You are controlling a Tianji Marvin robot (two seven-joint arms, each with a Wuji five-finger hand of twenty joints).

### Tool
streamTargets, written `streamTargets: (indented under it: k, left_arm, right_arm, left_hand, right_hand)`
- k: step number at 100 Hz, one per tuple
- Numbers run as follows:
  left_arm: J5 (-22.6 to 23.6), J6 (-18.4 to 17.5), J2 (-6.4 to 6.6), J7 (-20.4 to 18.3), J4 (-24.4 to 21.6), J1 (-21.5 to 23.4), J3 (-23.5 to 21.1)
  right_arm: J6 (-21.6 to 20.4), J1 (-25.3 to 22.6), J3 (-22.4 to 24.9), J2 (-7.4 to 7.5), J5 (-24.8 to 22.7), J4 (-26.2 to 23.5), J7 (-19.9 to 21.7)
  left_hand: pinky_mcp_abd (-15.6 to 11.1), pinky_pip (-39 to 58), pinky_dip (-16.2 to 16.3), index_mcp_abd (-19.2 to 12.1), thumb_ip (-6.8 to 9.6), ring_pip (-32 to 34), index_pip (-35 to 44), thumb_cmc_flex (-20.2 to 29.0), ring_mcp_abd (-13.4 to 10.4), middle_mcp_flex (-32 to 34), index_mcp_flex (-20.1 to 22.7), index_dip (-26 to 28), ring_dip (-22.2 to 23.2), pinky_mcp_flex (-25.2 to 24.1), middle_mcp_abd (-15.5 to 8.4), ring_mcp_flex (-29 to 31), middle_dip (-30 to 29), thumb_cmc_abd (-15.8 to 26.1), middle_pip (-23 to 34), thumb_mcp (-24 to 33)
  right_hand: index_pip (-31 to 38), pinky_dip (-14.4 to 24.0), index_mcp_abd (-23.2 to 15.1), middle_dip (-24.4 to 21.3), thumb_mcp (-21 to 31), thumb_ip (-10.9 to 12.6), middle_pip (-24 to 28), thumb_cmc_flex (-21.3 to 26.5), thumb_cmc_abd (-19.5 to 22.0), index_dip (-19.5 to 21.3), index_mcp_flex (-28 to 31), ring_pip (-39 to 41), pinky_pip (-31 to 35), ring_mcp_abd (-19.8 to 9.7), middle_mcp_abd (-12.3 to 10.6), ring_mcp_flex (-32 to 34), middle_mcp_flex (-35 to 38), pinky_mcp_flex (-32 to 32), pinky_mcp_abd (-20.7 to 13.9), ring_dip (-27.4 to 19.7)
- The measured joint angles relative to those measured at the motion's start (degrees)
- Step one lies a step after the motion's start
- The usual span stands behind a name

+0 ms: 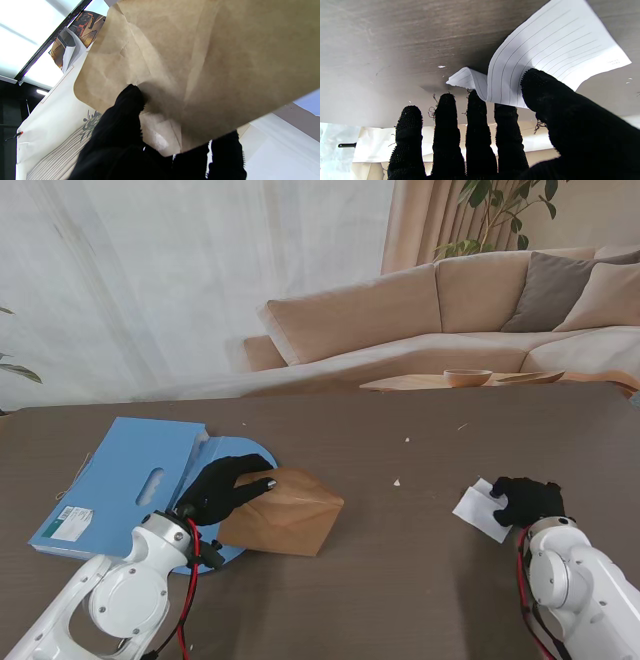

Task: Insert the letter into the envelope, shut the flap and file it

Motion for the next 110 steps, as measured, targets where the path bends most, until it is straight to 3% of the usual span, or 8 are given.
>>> streamTargets:
  k: [8, 23, 37, 52, 68, 84, 110]
  left_arm:
    - [0.0, 0.0, -0.01, 0.0, 0.0, 0.0, 0.0]
    - [-0.1, 0.0, -0.02, 0.0, 0.1, 0.0, 0.0]
    - [-0.2, 0.0, -0.03, 0.1, 0.1, 0.0, 0.0]
    - [-0.3, 0.0, -0.04, 0.1, 0.2, 0.0, 0.0]
    - [-0.4, 0.2, -0.05, 0.0, 0.2, -0.1, 0.0]
    - [-0.4, 0.5, -0.05, -0.1, 0.1, -0.2, 0.0]
    - [-0.9, 1.5, -0.05, -0.5, 0.1, -0.6, 0.0]
  right_arm:
    - [-0.6, 0.3, -0.1, -0.01, 0.1, 0.7, -1.5]
    - [-1.4, 0.5, -0.1, -0.32, 1.2, 1.7, -4.1]
    - [-1.4, 0.4, 0.1, -0.94, 2.3, 2.0, -6.2]
    - [-1.1, -0.9, 1.3, -1.59, 3.2, 0.6, -5.6]
    - [-0.1, -4.0, 3.6, -1.86, 4.0, -5.3, -0.8]
    - [-0.2, -5.7, 5.0, -1.92, 4.3, -9.4, -0.2]
    - [-1.9, -8.0, 6.7, -2.15, 5.3, -15.6, -0.1]
  left_hand:
    - [0.0, 0.0, 0.0, 0.0, 0.00, 0.0, 0.0, 0.0, 0.0, 0.0, 0.0, 0.0, 0.0, 0.0, 0.0, 0.0, 0.0, 0.0, 0.0, 0.0]
    - [0.0, 0.0, 0.0, 0.0, 0.00, 0.0, 0.0, 0.0, 0.0, 0.0, 0.0, 0.0, 0.0, 0.0, 0.0, 0.0, 0.0, 0.0, 0.0, 0.0]
    - [0.0, 0.0, 0.0, 0.0, 0.00, 0.0, 0.0, 0.0, 0.0, 0.0, 0.0, 0.0, 0.0, 0.0, 0.0, 0.0, 0.0, 0.0, 0.0, 0.0]
    - [0.0, 0.0, 0.0, 0.0, 0.00, 0.0, 0.0, 0.0, 0.0, 0.0, 0.0, -0.1, 0.0, 0.0, 0.0, 0.0, 0.0, 0.0, 0.0, 0.0]
    - [0.0, 0.0, 0.0, 0.0, 0.00, 0.0, 0.0, 0.0, 0.0, 0.0, 0.0, -0.7, 0.0, 0.0, 0.0, 0.0, 0.0, 0.0, 0.0, 0.0]
    - [0.0, 0.0, 0.0, 0.0, 0.00, -0.1, 0.0, 0.0, 0.0, 0.0, 0.0, -0.9, 0.0, 0.0, 0.0, 0.0, 0.0, 0.0, 0.0, 0.0]
    - [0.0, 0.0, 0.0, 0.0, 0.00, -0.6, 0.0, 0.0, 0.0, 0.0, 0.0, -1.5, 0.0, 0.0, 0.0, 0.0, 0.0, 0.0, 0.0, 0.0]
  right_hand:
    - [1.3, 0.0, -1.0, 0.0, 0.5, -0.2, -0.2, 1.0, 0.1, -0.6, 3.2, -0.5, 1.2, -0.1, -0.6, 2.0, 4.1, 0.6, 0.1, 0.1]
    - [12.1, 0.0, -4.9, 0.0, 0.5, -3.3, -1.6, 5.5, 0.0, -10.1, 7.7, 0.5, 2.5, 0.0, -0.8, 4.9, 10.7, 1.6, 0.7, 0.1]
    - [16.4, 0.0, -6.3, 0.6, 0.2, -4.1, -0.6, 6.6, 0.7, -11.6, 14.9, 0.0, 3.4, 0.0, -0.8, 7.2, 18.6, 3.1, 1.0, 0.1]
    - [16.7, 0.0, -9.5, 2.4, -1.1, -4.1, -0.5, 7.5, 2.3, -11.8, 17.3, 0.6, 4.0, 0.0, 0.3, 7.2, 16.5, 3.2, 1.3, 0.3]
    - [15.9, 0.0, -13.7, 9.3, -3.3, -4.1, 8.1, 8.4, 3.5, -12.2, 17.4, 6.3, 5.5, 0.0, 0.5, 2.9, 4.4, 3.2, 1.3, 3.9]
    - [14.7, 1.4, -14.0, 18.5, -4.4, -4.2, 16.3, 11.2, 5.4, -12.4, 17.4, 14.5, 7.6, 0.0, 0.4, 2.7, 4.7, 4.2, 0.7, 8.1]
    - [15.3, 1.4, -7.7, 17.8, -4.2, -4.2, 15.5, 12.7, 3.9, -12.9, 17.3, 17.4, 10.3, 0.1, -0.1, 13.9, 17.7, 10.6, 1.5, 8.2]
